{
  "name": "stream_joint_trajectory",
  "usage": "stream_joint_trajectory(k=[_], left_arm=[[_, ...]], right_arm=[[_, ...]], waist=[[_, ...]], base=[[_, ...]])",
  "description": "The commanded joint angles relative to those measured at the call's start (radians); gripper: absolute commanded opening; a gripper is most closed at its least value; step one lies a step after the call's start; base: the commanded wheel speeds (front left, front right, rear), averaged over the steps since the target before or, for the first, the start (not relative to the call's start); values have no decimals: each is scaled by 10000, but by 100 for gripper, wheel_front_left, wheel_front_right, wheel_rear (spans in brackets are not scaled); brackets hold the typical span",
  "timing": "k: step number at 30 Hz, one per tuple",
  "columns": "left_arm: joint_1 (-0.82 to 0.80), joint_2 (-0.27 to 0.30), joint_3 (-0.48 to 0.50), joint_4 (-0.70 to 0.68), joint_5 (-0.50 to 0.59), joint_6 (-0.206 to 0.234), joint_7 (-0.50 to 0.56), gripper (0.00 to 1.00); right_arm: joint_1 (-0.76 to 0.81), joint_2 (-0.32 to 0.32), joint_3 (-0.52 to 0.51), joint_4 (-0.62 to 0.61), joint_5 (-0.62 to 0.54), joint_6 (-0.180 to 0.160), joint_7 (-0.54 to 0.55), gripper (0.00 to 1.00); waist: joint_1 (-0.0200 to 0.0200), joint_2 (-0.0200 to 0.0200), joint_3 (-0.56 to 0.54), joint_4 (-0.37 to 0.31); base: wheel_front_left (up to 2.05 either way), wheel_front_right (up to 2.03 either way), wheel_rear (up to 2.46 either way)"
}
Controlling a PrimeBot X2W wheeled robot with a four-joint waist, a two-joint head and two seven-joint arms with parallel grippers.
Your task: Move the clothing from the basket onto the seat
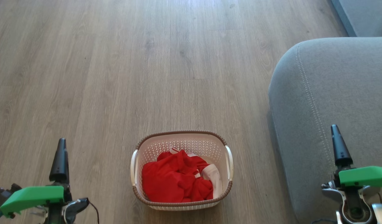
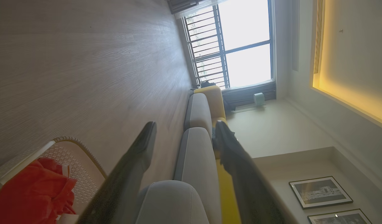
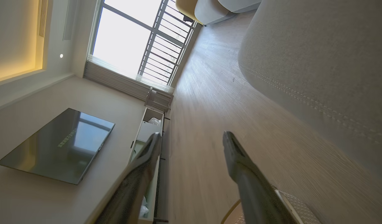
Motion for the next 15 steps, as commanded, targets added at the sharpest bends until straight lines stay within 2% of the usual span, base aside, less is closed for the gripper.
stream_joint_trajectory(k=[1, 15], left_arm=[[-504, 86, 270, -460, 214, -38, -105, 100], [-770, 102, 788, -1601, 1946, -50, -514, 100]], right_arm=[[-568, -13, 59, -533, -451, 0, -136, 100], [-769, -10, 270, -1430, -2768, 0, -549, 100]], waist=[[0, 0, 3, 7], [0, 0, 61, 77]], base=[[0, 0, 0], [0, 0, 0]])
